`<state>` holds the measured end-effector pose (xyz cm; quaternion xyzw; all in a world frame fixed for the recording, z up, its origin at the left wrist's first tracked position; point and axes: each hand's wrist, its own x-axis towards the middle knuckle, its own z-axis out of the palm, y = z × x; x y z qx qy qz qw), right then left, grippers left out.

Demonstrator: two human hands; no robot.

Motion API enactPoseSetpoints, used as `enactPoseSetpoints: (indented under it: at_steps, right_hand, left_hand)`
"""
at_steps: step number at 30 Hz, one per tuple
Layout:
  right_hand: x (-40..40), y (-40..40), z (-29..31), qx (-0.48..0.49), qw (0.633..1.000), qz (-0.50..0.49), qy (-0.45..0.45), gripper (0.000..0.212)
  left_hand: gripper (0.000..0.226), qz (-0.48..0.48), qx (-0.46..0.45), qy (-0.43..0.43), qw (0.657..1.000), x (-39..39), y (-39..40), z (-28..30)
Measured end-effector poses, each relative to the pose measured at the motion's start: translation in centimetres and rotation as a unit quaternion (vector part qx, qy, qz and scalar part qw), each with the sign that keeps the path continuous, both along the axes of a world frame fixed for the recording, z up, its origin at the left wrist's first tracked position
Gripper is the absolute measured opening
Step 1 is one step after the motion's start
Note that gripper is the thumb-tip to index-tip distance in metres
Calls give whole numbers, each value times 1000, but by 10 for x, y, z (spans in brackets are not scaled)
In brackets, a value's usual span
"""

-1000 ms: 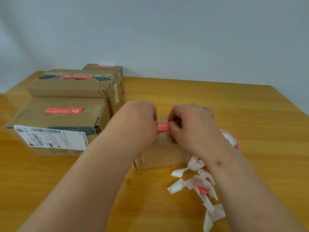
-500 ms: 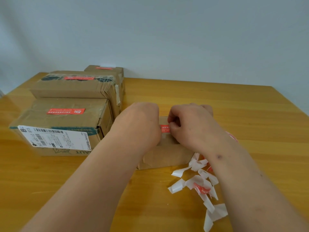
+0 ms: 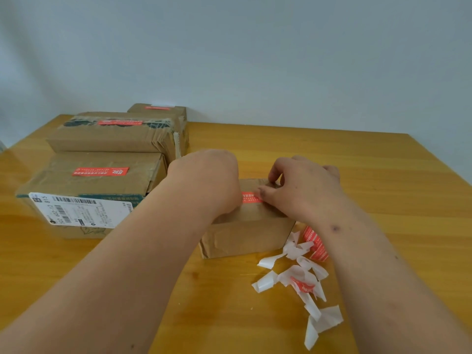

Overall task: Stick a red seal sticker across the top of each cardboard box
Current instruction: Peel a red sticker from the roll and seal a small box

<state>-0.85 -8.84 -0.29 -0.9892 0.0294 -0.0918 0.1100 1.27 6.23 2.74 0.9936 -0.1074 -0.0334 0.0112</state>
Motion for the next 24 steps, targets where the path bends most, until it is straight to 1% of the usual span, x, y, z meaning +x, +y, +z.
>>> enactPoseSetpoints:
  at_steps: [2,3,4,5,7,10,11,12,13,15,16,17,19,22,24]
  right_hand:
    - [1,-2,-1,9,1000,-3,11,26]
    - [1,-2,-1,12,1000,-3,14,26]
    - [1,-2,-2,14,1000,-2,13,26]
    - [1,-1,-2,17,1000,-2,13,25]
    - [1,0,-2,20,1000,-3,14,25]
    - [0,3,-3,12,1000,-3,9,19]
    - [-1,4,-3,5,1000,-5,6,18]
    - [-2,6,-4,3,1000,-8,4,19]
    - [-2,7,-4,6,1000,-10,5,21]
    - [-5,8,-4,15,1000,-10,17,29]
    - [-6,8,-4,18,1000,-8,25,31]
    - [-7,6,-4,23,999,-6,28,31]
    - [-8,4,-4,33,999,0,26,24]
    - [-10,6,-5,40,999,9,26,21]
    - [-12,6,-5,52,998,12,34,20]
  left_hand:
    - [43,6,35,13,999,4,2,6]
    - [50,10,48,20,999,6,5,8]
    - [52,14,53,28,998,8,9,9]
    - [49,16,50,36,998,10,13,9]
    - [36,16,29,37,999,13,22,5]
    - [12,17,-13,-1,1000,13,30,-3]
    - [8,19,-35,-14,999,11,30,-6]
    - [10,20,-57,-24,998,10,29,-9]
    - [16,20,-77,-28,996,8,27,-12]
    - [30,20,-88,-11,996,4,23,-17]
    - [31,18,-95,4,995,3,23,-18]
    - [25,14,-112,12,994,4,25,-19]
    - [7,5,-158,21,987,4,31,-20]
    - [7,-6,-213,31,977,0,37,-24]
    - [9,-15,-242,19,970,-5,39,-29]
